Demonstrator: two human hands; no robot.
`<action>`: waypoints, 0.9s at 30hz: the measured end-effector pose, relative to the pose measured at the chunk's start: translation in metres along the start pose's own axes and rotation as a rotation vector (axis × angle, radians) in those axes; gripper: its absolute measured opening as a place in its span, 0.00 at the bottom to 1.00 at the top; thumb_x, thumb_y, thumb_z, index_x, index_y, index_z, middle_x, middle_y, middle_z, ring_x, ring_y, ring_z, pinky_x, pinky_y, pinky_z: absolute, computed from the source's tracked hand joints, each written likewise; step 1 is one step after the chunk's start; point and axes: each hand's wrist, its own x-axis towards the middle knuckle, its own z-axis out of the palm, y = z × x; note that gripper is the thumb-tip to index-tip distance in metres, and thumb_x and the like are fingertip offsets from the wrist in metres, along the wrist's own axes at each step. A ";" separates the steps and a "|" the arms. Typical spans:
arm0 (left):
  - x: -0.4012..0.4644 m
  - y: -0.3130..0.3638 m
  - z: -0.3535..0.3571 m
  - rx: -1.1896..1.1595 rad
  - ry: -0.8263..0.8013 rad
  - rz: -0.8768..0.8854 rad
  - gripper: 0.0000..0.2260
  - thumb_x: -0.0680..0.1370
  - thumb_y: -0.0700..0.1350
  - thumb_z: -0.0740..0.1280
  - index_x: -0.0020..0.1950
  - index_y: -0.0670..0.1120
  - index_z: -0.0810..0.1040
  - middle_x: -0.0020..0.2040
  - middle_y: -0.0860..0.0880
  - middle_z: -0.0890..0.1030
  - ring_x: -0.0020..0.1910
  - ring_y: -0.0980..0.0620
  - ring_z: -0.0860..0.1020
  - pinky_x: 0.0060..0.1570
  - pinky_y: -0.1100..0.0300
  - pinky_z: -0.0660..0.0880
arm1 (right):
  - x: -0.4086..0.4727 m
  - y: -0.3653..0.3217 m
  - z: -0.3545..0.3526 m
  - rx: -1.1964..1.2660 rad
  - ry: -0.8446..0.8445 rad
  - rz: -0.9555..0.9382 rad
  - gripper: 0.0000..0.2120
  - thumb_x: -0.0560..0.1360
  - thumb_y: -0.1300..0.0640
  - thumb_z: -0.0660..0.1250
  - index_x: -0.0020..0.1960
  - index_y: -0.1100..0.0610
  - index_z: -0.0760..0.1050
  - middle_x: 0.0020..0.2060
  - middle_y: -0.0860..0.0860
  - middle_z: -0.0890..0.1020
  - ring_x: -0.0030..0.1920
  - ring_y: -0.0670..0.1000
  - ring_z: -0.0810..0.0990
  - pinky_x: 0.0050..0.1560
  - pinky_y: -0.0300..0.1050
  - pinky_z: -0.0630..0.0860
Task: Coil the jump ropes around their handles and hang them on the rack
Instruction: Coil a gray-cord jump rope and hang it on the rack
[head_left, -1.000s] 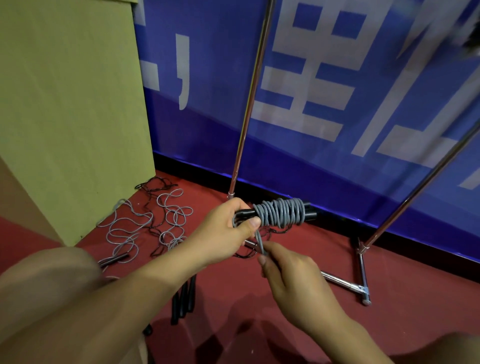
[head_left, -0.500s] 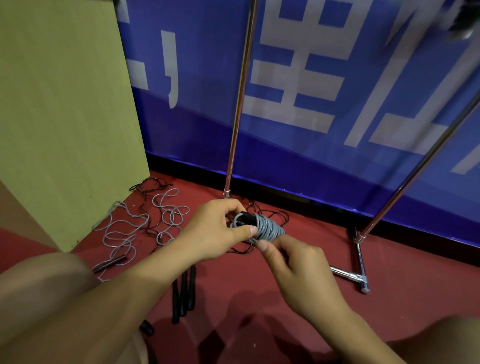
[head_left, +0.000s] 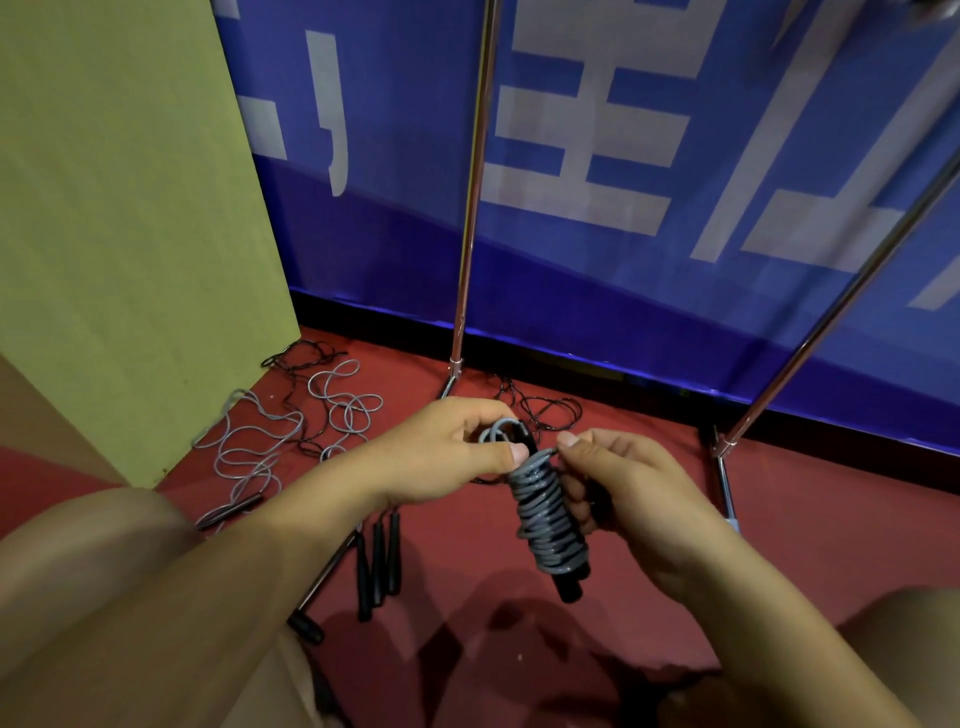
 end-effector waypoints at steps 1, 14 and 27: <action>0.000 0.002 0.001 -0.057 -0.005 0.007 0.02 0.77 0.44 0.68 0.46 0.46 0.78 0.40 0.46 0.75 0.41 0.52 0.73 0.44 0.62 0.71 | 0.000 -0.001 -0.001 -0.016 0.023 -0.027 0.16 0.80 0.54 0.64 0.34 0.56 0.71 0.27 0.52 0.71 0.27 0.48 0.67 0.30 0.41 0.65; -0.003 0.007 0.010 -0.531 0.071 0.026 0.10 0.78 0.50 0.65 0.47 0.48 0.83 0.45 0.43 0.80 0.44 0.46 0.76 0.48 0.56 0.73 | -0.002 0.001 0.004 0.175 -0.097 0.022 0.23 0.76 0.46 0.61 0.58 0.64 0.78 0.51 0.57 0.85 0.49 0.58 0.84 0.53 0.56 0.79; 0.006 0.005 0.024 -0.555 0.291 -0.071 0.15 0.77 0.56 0.63 0.50 0.48 0.83 0.47 0.48 0.82 0.49 0.50 0.78 0.56 0.52 0.74 | 0.004 0.005 0.010 0.350 0.017 0.045 0.07 0.78 0.54 0.62 0.43 0.56 0.73 0.40 0.55 0.80 0.41 0.55 0.80 0.54 0.61 0.76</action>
